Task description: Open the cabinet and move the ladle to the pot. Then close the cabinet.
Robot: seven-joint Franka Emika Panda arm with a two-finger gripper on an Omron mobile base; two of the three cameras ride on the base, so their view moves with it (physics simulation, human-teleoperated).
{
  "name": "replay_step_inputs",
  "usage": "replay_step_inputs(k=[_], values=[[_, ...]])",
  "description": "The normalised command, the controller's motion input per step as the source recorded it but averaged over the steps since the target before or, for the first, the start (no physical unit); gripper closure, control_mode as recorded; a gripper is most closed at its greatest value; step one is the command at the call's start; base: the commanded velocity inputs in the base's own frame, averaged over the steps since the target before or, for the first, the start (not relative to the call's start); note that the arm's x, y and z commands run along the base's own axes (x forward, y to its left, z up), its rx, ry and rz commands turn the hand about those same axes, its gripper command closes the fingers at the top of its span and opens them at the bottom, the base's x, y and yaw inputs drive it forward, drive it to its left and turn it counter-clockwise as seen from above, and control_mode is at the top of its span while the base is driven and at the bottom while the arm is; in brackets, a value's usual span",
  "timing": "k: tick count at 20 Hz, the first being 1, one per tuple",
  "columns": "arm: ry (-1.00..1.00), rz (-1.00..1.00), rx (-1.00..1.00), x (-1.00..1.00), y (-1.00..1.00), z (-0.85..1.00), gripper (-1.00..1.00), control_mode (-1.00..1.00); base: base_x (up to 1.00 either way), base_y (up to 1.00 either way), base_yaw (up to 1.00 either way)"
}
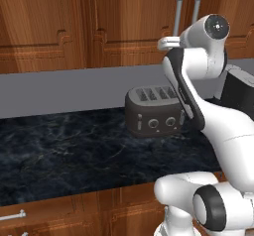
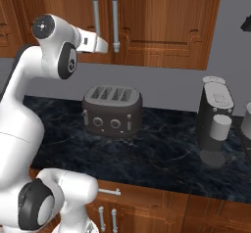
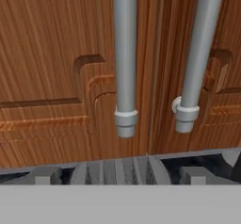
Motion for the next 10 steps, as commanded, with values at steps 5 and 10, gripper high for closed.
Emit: replay_step_inputs(k=[5, 10], values=[[-0.04, 0.0, 0.0, 0.52, 0.0, 0.09, -1.0, -1.0, 0.0, 0.0, 0.0], [-0.01, 0.0, 0.0, 0.46, -0.03, 0.05, -1.0, -1.0, 0.0, 0.0, 0.0]])
